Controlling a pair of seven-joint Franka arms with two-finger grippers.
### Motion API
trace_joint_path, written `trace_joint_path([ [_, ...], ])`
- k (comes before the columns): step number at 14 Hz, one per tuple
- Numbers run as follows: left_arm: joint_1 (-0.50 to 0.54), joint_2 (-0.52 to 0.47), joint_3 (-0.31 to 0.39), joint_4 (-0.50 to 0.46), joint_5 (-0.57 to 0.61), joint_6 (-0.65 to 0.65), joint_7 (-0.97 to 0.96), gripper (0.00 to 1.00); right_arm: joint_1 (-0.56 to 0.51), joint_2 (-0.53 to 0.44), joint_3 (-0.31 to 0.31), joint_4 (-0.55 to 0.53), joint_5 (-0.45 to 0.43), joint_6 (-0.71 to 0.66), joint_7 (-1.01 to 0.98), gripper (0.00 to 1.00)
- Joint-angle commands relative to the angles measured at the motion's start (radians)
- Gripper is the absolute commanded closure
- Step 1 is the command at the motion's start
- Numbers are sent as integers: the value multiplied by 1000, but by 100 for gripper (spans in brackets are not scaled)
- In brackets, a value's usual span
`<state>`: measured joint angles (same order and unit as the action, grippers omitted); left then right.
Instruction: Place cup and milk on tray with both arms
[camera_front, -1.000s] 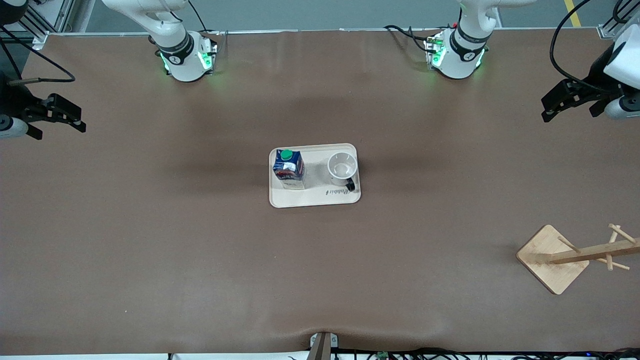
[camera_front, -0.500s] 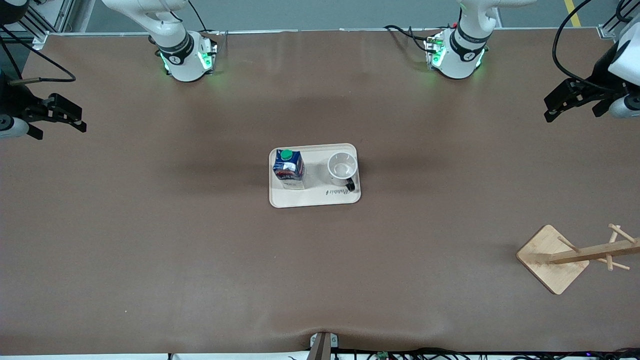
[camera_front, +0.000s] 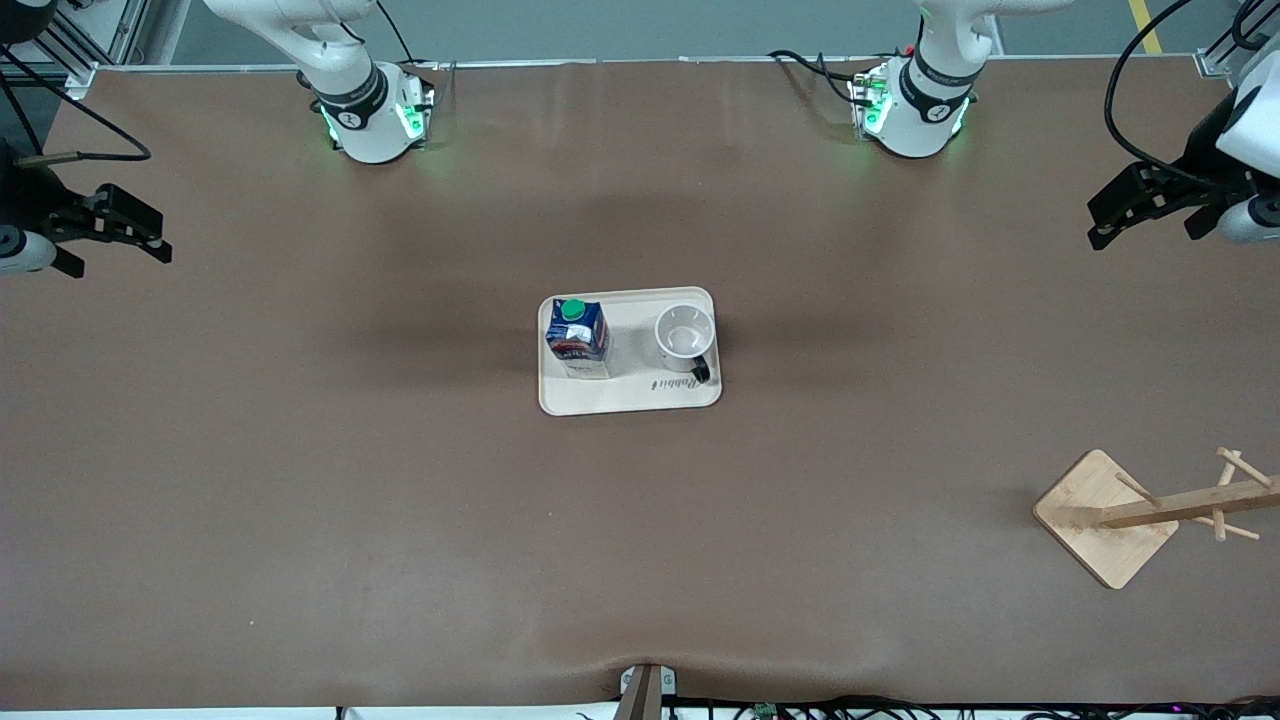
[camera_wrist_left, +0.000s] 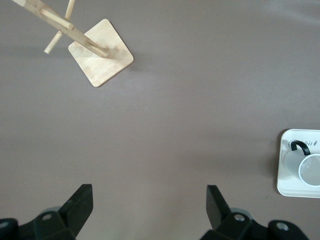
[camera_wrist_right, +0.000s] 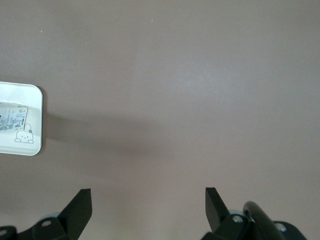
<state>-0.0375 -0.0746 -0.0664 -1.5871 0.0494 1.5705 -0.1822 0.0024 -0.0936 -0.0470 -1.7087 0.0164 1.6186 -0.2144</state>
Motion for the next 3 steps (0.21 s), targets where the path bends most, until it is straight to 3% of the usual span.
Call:
trace_joint_path([
  [1, 1, 36, -3, 39, -16, -9, 10, 0, -5, -9, 7, 3, -15, -5, -3, 0],
  [3, -5, 38, -3, 38, -14, -10, 6, 0, -1, -8, 7, 3, -15, -6, -3, 0],
])
